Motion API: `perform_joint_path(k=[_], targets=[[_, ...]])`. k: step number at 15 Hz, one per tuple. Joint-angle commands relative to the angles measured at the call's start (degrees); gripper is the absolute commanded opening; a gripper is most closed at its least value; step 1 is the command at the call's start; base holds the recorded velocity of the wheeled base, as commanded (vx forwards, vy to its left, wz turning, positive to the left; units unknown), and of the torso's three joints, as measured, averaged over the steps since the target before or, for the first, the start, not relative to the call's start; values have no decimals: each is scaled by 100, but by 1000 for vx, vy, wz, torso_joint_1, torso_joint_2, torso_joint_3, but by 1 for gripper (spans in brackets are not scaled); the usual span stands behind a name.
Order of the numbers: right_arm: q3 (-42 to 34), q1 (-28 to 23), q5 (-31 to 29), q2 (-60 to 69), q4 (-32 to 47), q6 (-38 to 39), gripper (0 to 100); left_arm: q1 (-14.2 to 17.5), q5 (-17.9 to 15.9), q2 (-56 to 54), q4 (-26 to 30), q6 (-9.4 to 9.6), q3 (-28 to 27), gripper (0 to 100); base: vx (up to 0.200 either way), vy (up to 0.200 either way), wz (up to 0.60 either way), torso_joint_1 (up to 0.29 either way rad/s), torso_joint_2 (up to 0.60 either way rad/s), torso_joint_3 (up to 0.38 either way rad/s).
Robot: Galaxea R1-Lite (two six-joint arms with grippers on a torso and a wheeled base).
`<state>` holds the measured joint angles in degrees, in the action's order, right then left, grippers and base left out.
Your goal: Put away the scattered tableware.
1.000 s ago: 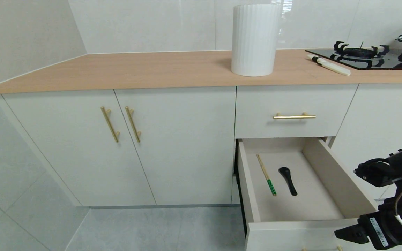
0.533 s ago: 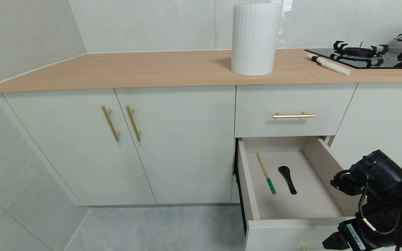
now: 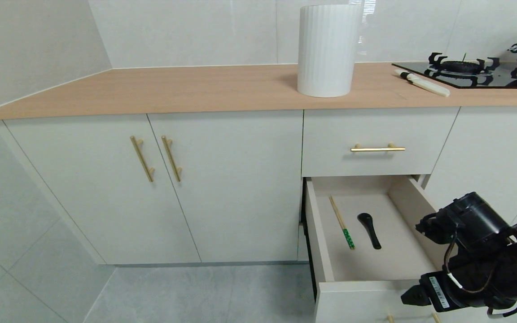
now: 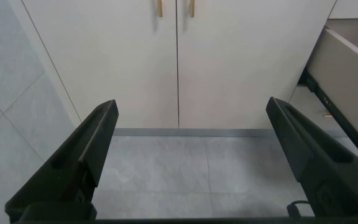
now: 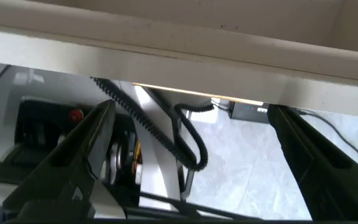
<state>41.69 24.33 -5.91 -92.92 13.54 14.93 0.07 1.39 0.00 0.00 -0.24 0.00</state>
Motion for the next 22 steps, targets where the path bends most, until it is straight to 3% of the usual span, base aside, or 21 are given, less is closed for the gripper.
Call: perform_joint_path(k=[1, 10, 12, 14, 17, 22], targets=[[-30, -7, -24, -104, -177, 71, 100, 1, 2, 0, 0, -2, 0, 100, 0, 0, 0, 0, 0, 0], [-12, -297, -270, -983, -1688, 159, 100, 1, 2, 0, 0, -2, 0, 100, 0, 0, 0, 0, 0, 0], [14, -421, -279, -1308, -2673, 124, 100, 1, 2, 0, 0, -2, 0, 100, 0, 0, 0, 0, 0, 0], [41, -552, -279, -1519, -3139, 89, 100, 1, 2, 0, 0, -2, 0, 100, 0, 0, 0, 0, 0, 0], [533, -772, -270, -2152, -3763, -272, 100, 1, 2, 0, 0, -2, 0, 100, 0, 0, 0, 0, 0, 0], [1421, -939, -270, -2758, -3850, -263, 100, 1, 2, 0, 0, -2, 0, 100, 0, 0, 0, 0, 0, 0]])
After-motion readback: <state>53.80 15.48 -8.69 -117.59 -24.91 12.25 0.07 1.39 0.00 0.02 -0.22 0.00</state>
